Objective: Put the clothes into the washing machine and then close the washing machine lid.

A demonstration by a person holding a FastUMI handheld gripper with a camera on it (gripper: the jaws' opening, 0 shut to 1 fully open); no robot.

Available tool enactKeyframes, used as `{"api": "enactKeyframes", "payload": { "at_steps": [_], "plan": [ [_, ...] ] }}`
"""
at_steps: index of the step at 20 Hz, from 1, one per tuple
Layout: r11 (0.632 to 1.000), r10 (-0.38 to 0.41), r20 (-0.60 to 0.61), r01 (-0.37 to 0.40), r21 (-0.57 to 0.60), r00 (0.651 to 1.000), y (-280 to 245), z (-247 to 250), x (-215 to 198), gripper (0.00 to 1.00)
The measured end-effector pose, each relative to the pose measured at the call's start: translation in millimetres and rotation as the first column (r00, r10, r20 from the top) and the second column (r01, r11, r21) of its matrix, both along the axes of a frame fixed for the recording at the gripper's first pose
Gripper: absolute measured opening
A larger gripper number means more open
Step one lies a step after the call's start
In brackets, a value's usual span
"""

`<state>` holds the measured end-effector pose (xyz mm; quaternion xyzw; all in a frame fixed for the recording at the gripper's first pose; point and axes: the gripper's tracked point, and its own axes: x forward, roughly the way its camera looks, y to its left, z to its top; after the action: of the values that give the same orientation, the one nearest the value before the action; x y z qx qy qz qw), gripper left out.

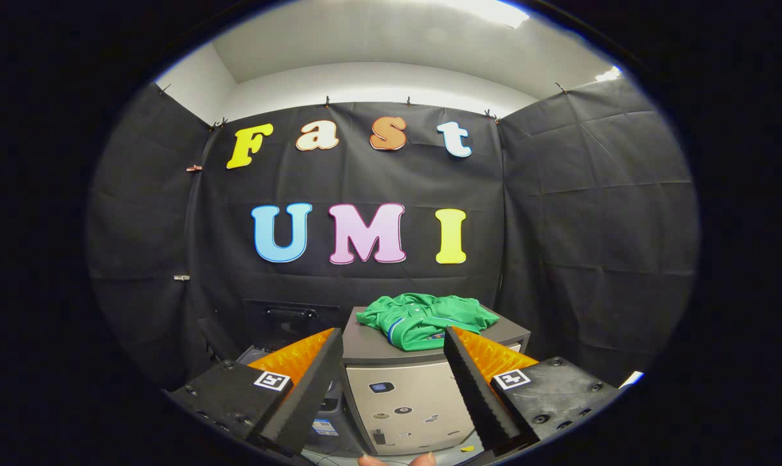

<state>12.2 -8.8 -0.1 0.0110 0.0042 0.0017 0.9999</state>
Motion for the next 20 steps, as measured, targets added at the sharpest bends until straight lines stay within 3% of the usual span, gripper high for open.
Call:
{"api": "enactKeyframes", "payload": {
  "at_steps": [3,10,14,20],
  "plan": [
    [1.000,-0.002,0.003,0.002,-0.005,1.000,-14.0,14.4,38.2,0.98],
    [0.998,0.032,-0.193,-0.041,-0.042,0.981,-31.1,-2.9,157.5,0.99],
    [0.995,0.040,-0.317,-0.066,-0.071,0.947,-32.2,-31.9,221.8,1.00],
    [0.993,-0.014,-0.473,-0.044,-0.110,0.881,-47.2,-90.8,310.1,0.99]
  ]
}}
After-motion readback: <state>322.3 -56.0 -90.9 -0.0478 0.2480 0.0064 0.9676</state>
